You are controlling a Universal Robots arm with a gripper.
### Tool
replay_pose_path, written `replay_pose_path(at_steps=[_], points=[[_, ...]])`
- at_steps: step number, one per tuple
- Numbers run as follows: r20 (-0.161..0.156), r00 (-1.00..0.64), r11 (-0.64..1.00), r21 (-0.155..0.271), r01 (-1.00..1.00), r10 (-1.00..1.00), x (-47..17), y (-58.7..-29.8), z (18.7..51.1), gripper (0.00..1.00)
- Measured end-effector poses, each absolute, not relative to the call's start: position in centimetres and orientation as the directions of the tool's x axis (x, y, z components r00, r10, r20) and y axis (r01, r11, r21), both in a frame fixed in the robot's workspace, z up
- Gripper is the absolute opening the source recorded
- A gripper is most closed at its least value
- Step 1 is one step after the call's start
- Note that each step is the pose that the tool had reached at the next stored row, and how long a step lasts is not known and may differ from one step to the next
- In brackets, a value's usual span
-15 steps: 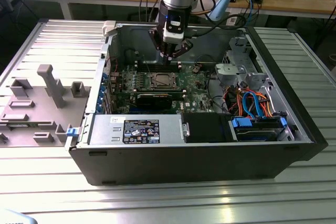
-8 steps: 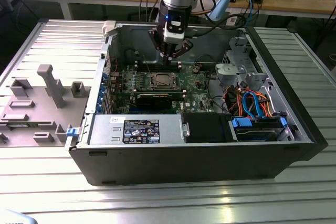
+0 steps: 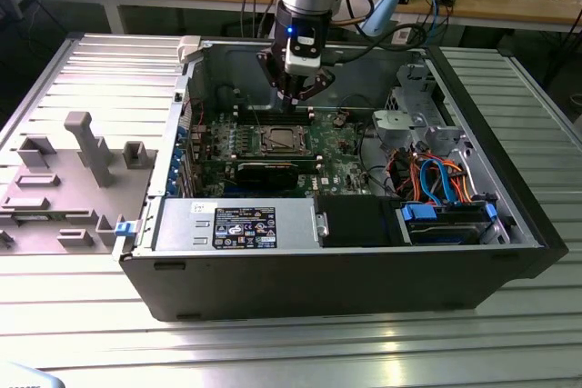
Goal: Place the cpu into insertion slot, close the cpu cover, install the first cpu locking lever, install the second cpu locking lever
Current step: 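Install the first cpu locking lever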
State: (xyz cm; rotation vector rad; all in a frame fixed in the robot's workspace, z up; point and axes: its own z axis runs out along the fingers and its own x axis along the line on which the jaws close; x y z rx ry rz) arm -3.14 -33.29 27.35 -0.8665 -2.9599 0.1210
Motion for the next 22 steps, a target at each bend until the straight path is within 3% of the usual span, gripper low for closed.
replay_pose_path(at_steps=[22], points=[[0.031, -0.871, 0.870, -0.091, 0.485, 0.490, -3.14, -33.29, 27.35, 0.11]])
